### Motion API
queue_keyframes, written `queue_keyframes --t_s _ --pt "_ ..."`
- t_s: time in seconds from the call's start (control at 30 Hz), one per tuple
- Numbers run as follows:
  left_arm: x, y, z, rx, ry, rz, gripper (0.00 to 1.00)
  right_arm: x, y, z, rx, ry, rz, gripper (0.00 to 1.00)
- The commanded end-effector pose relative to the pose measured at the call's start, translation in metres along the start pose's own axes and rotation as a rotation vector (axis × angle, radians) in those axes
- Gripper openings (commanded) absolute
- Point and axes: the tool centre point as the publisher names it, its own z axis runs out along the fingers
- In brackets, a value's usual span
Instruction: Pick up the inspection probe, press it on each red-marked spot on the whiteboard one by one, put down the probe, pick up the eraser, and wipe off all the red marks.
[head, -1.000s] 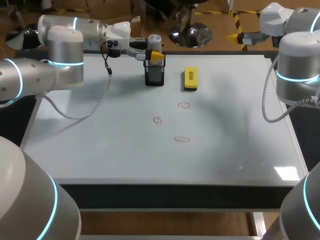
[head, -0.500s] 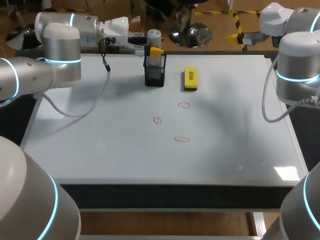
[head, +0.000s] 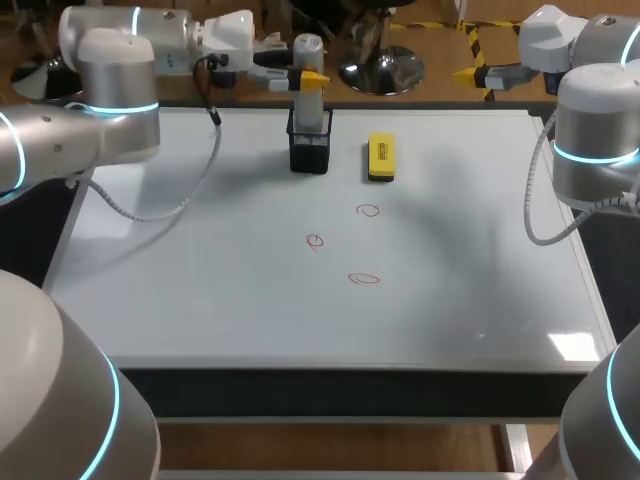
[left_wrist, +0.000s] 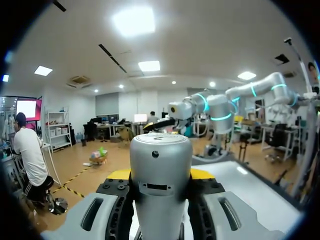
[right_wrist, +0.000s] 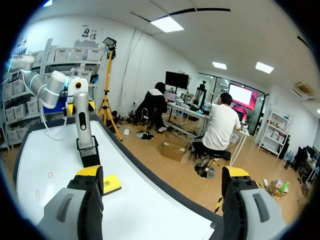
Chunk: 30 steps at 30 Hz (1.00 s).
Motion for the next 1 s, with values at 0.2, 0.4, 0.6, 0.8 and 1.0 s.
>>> queue_keyframes --t_s 0.2,0.4,0.6,0.8,1.0 --pt "0.009 -0.042 -0.006 0.010 -0.031 0.027 0.00 0.000 0.000 0.000 0.001 0.001 0.000 1.00" --pt "0.011 -0.060 -0.021 0.027 -0.040 0.035 0.00 0.000 0.000 0.000 0.001 0.001 0.000 1.00" --pt "0.015 -0.064 -0.042 0.017 -0.007 0.041 0.00 0.000 0.000 0.000 0.001 0.001 0.000 1.00" --pt "0.017 -0.060 -0.072 0.006 -0.006 0.039 0.00 0.000 0.000 0.000 0.001 0.001 0.000 1.00" --pt "0.019 -0.054 -0.098 0.002 0.011 0.039 0.00 0.000 0.000 0.000 0.001 0.001 0.000 1.00"
